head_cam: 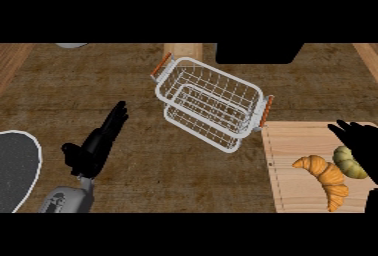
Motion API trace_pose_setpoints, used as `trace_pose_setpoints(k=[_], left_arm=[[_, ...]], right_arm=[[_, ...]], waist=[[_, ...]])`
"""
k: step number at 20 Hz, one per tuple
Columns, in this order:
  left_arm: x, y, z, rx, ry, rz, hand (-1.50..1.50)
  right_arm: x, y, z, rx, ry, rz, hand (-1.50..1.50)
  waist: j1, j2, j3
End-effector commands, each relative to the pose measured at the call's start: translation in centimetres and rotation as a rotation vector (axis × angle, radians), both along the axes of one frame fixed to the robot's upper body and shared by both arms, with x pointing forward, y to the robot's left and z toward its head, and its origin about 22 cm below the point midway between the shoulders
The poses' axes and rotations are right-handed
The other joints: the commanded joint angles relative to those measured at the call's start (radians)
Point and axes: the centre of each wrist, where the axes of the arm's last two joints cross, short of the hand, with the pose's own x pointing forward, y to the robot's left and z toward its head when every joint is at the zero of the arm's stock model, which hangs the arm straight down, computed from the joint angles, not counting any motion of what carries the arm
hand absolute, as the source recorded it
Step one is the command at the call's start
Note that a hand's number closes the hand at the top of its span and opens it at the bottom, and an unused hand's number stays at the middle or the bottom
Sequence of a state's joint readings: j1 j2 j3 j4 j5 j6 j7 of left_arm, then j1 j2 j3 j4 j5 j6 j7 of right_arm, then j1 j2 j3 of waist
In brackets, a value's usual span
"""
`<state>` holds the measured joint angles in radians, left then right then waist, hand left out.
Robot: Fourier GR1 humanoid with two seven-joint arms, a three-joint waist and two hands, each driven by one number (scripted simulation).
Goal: Pick the squash from the cutting board and place it in the tiered basket
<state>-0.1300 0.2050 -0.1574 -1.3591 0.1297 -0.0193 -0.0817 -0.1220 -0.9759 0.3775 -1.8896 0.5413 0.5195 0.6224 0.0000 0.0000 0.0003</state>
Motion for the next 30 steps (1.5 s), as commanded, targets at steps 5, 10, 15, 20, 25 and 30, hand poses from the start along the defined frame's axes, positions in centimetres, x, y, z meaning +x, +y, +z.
trace_pose_setpoints(k=[5, 10, 15, 20, 25, 30], left_arm=[[-0.6, -0.4, -1.0, 0.009, -0.009, 0.008, 0.0], [-0.1, 0.2, 1.3, 0.0, -0.004, 0.0, 0.0], [-1.5, 1.1, -0.7, -0.003, -0.001, 0.007, 0.0], [-0.1, 0.2, -0.3, -0.005, -0.007, -0.006, 0.0], [1.1, 1.2, -0.8, -0.006, -0.01, 0.004, 0.0], [-0.1, -0.2, -0.3, 0.005, -0.003, 0.0, 0.0]], right_arm=[[0.7, -3.1, -3.0, 0.01, 0.01, -0.024, -1.5], [0.5, -4.1, -5.0, -0.007, 0.01, -0.083, -1.5], [1.3, -3.8, -6.5, 0.012, 0.021, -0.083, -1.5], [2.9, -5.9, -6.9, -0.005, 0.043, -0.083, -1.5], [2.7, -6.0, -8.7, 0.027, 0.034, -0.061, -1.5], [3.1, -6.6, -9.0, 0.175, -0.038, 0.016, 1.5]], waist=[[-0.001, 0.0, 0.0], [-0.002, -0.001, 0.0], [0.002, -0.001, 0.0], [0.002, 0.0, 0.0], [0.0, 0.001, 0.0], [0.004, 0.0, 0.0]])
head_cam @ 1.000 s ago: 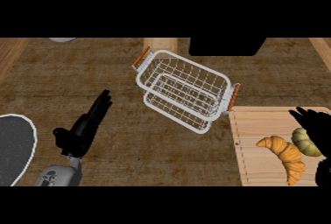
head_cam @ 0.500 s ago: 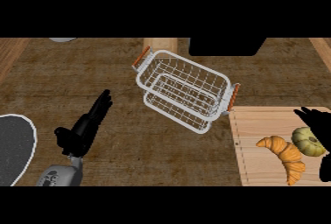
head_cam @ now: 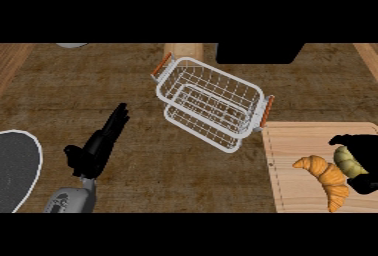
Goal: Pick the squash from the cutting board and place it in the tiered basket
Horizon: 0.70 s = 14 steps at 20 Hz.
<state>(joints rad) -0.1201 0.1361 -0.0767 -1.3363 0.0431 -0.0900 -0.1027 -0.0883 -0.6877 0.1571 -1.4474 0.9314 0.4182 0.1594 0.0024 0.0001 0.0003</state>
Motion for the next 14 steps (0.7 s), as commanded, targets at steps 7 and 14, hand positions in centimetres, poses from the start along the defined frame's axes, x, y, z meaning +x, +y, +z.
trace_pose_setpoints(k=[7, 14], left_arm=[[-0.3, -0.1, -0.9, 0.019, -0.003, -0.009, 0.0], [-0.4, 1.4, 0.9, -0.002, -0.004, 0.002, 0.0]], right_arm=[[1.4, 1.7, -0.8, 0.088, -0.105, 0.098, 1.5], [-0.4, 1.4, -0.8, 0.101, -0.192, 0.115, 1.5]], waist=[[-0.002, 0.0, 0.0], [-0.002, -0.001, 0.0]])
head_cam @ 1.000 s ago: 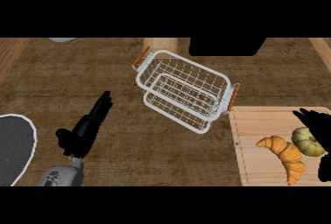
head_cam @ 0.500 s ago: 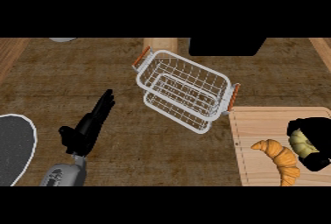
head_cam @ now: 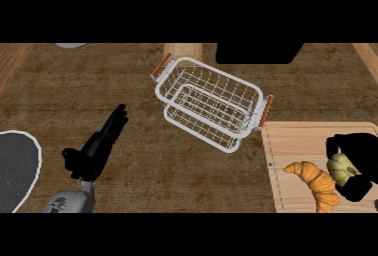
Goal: Pick the squash from the cutting board and place it in the tiered basket
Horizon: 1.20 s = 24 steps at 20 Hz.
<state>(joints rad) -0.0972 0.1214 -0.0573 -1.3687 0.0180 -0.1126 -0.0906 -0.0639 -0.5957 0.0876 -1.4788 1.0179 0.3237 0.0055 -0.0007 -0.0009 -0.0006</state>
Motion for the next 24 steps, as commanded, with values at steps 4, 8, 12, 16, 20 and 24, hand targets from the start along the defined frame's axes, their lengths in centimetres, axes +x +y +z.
trace_pose_setpoints(k=[4, 8, 12, 16, 20, 24], left_arm=[[-1.2, 1.8, -0.4, 0.0, 0.022, 0.069, 0.0], [0.0, -0.1, 0.4, 0.007, -0.009, 0.065, 0.0], [-1.3, 1.7, -0.4, -0.001, 0.012, 0.055, 0.0], [-0.9, 1.3, 0.5, 0.001, 0.016, 0.056, 0.0], [-0.4, 0.3, 0.3, 0.007, 0.01, 0.013, 0.0], [0.8, -0.8, 1.0, 0.007, -0.018, -0.002, 0.0]], right_arm=[[-5.6, 0.3, -1.4, 0.074, -0.113, -0.364, 1.5], [-8.2, 1.2, 0.2, 0.165, -0.243, -0.589, 1.5], [-10.2, 4.3, 3.5, 0.456, -0.401, -0.589, 1.5], [-12.3, 8.2, 9.2, 0.632, -0.597, -0.506, 1.5], [-14.3, 10.2, 13.6, 0.619, -0.655, -0.476, 1.5], [-11.4, 12.8, 15.8, 0.665, -0.643, -0.467, 1.5]], waist=[[-0.061, -0.015, -0.001], [-0.081, -0.014, -0.002], [-0.054, -0.013, -0.001], [-0.04, -0.014, -0.003], [-0.009, -0.003, -0.002], [0.008, 0.0, -0.004]])
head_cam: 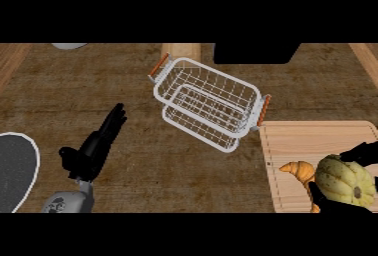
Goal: Pick the squash from the cutting board and place it in the tiered basket
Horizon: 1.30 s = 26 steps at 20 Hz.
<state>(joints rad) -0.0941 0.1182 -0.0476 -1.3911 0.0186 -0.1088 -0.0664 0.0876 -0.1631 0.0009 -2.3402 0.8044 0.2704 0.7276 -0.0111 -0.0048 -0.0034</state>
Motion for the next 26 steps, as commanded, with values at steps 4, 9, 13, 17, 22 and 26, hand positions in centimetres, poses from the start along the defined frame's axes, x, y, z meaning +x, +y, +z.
trace_pose_setpoints(k=[4, 9, 13, 17, 22, 26], left_arm=[[-0.2, 0.0, -0.6, -0.003, 0.015, -0.027, 0.0], [0.5, -1.4, -0.4, 0.001, 0.003, -0.011, 0.0], [1.6, -2.3, 0.3, 0.0, -0.003, -0.033, 0.0], [1.4, -1.4, -0.3, 0.01, -0.005, -0.024, 0.0], [1.3, -0.4, 0.7, 0.0, 0.01, -0.037, 0.0], [0.1, 0.1, 0.7, 0.01, 0.0, -0.031, 0.0]], right_arm=[[0.1, 5.1, 7.2, 0.077, -0.164, -0.004, 1.5], [5.6, 9.2, 11.5, 0.069, -0.108, -0.012, 1.5], [9.5, 11.4, 13.9, 0.111, -0.094, 0.003, 1.5], [13.8, 12.7, 13.5, 0.106, -0.044, 0.029, 1.5], [17.8, 16.0, 12.4, 0.082, -0.012, 0.063, 1.5], [20.2, 17.0, 11.3, 0.107, 0.024, 0.062, 1.5]], waist=[[0.027, 0.002, -0.001], [0.031, 0.003, -0.001], [0.027, 0.005, 0.0], [0.026, 0.008, 0.002], [0.039, 0.01, 0.002], [0.041, 0.008, 0.003]])
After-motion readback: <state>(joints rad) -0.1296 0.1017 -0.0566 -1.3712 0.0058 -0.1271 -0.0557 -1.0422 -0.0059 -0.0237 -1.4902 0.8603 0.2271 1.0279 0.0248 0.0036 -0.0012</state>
